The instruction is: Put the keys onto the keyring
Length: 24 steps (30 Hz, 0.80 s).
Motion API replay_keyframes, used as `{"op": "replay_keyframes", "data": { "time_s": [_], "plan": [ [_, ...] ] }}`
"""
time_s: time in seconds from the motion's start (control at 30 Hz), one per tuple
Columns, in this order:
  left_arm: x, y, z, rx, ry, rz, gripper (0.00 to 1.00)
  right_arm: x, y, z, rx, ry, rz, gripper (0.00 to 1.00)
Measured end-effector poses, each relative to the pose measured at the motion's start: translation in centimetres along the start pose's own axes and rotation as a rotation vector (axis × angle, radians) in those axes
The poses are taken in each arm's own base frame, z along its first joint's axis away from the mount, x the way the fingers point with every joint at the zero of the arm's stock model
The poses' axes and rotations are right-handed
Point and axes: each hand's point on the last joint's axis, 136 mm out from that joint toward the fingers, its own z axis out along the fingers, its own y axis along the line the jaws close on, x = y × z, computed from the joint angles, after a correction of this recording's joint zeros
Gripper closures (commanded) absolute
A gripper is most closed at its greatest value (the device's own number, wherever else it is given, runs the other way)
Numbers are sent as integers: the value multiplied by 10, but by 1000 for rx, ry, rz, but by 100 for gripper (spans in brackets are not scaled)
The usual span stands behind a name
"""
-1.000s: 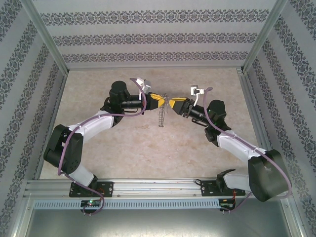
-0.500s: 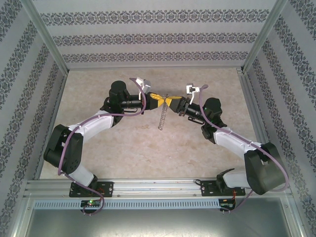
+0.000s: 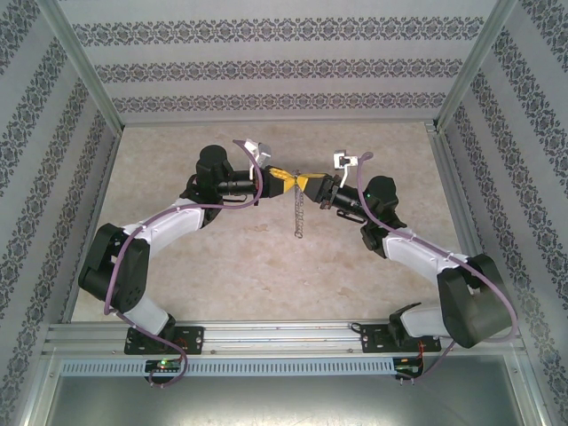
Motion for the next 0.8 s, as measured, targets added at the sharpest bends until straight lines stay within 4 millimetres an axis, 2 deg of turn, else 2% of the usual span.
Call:
{"op": "replay_keyframes", "data": {
  "time_s": [0.17,0.33,0.43,0.6,0.8],
  "plan": [
    [0,1,-2,1,1,-6,100,0,-2,1,0,-1,-3,100],
    [0,1,-2,2,1,-12,100,0,-3,1,0,-2,-2,100],
    [0,3,-3,-4,-1,-12,84,0,-4,0,2,-2,-8,100],
    [-4,14,-10,-48,-15,-10,74,2,-14,-5,29,22,-7,100],
    [-9,25,-21,-98,-20,-2,69,10,-31,-13,69,89,-21,100]
  ]
}}
